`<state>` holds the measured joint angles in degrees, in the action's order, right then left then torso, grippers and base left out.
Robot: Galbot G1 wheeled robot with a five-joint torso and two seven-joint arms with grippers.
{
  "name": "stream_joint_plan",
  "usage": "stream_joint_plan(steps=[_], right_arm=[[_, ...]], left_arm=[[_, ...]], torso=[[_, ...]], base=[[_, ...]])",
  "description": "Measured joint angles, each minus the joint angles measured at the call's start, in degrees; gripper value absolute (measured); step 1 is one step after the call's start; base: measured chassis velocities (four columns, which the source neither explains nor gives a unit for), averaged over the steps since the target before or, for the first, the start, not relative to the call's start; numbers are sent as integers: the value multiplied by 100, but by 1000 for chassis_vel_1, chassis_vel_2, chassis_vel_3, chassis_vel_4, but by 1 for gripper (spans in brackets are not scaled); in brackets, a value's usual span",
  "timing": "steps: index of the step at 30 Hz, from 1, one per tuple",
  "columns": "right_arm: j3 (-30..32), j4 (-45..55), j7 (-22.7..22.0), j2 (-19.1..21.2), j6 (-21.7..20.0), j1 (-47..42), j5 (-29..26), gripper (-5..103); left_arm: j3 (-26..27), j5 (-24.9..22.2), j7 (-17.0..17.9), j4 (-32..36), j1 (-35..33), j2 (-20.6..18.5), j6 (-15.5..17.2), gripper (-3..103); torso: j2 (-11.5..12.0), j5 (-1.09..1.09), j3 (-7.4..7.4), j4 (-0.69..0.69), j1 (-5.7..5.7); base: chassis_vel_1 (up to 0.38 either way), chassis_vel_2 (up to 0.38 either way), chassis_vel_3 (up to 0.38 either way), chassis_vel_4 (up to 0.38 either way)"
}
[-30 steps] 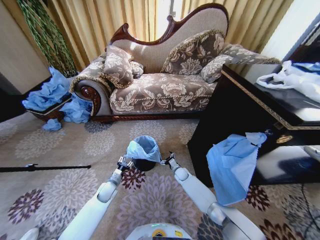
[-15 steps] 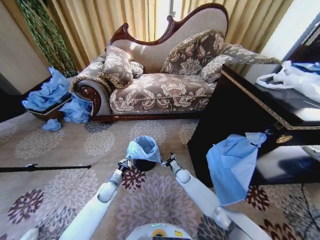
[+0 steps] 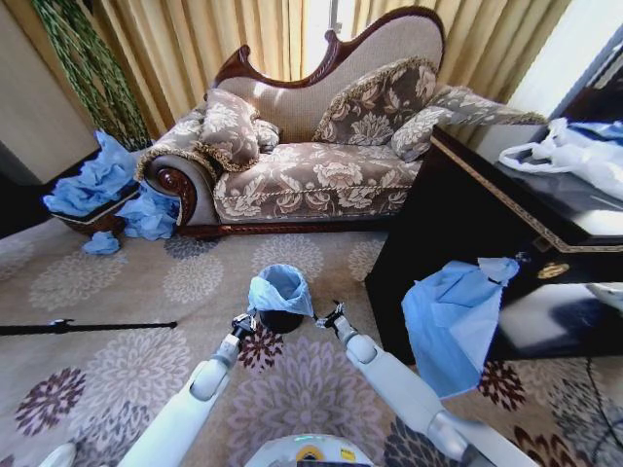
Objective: Place a garbage bag over the trash bin.
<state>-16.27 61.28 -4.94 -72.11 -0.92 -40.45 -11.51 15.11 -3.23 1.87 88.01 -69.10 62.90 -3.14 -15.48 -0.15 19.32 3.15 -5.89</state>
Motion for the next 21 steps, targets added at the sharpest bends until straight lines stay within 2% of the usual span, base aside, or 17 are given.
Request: stream_joint_plan(steps=[13,20,21], right_arm=[[87,120,-46,82,7,-147,-23,100],[114,171,-69,90,-2,-228,-31,100],[141,172,-69,76,0,-249,-20,100]], left_arm=[[25,174,-41,-373,18,155,16,0],[237,-22,79,99,-385,107,186,0],[316,-95,105,202,-503,90,210,-3]], torso=[[0,0,0,1,0],[0,-1,0,0,0],[0,0,0,0,0]], base=[[0,0,0,0],[0,0,0,0],[0,0,0,0]])
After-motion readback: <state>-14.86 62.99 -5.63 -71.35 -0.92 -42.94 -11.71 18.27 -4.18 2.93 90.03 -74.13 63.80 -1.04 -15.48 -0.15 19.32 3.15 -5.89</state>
